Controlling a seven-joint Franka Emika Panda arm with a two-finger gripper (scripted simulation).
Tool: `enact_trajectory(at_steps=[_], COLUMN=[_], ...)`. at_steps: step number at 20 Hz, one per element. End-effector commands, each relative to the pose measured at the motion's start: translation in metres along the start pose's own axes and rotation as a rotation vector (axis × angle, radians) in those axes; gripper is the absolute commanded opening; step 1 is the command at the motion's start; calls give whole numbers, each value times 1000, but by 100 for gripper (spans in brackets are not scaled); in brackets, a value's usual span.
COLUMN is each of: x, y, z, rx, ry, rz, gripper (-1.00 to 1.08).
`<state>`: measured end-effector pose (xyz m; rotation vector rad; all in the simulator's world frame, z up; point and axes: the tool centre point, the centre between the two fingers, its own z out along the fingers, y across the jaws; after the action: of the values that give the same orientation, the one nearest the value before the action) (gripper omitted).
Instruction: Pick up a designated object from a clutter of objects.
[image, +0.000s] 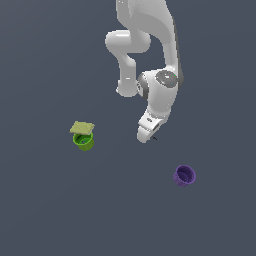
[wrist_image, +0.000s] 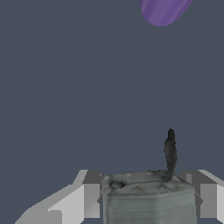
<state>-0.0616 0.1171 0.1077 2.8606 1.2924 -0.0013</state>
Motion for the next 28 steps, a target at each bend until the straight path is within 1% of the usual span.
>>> enact_trajectory(at_steps=[1,21,28], x=[-12,-108,-134], y=[3,27,36], z=[-19,-179,-223], rx=[0,5,4], ry=[0,6,4], rz=[0,-2,0], gripper=[-100,-100,-100])
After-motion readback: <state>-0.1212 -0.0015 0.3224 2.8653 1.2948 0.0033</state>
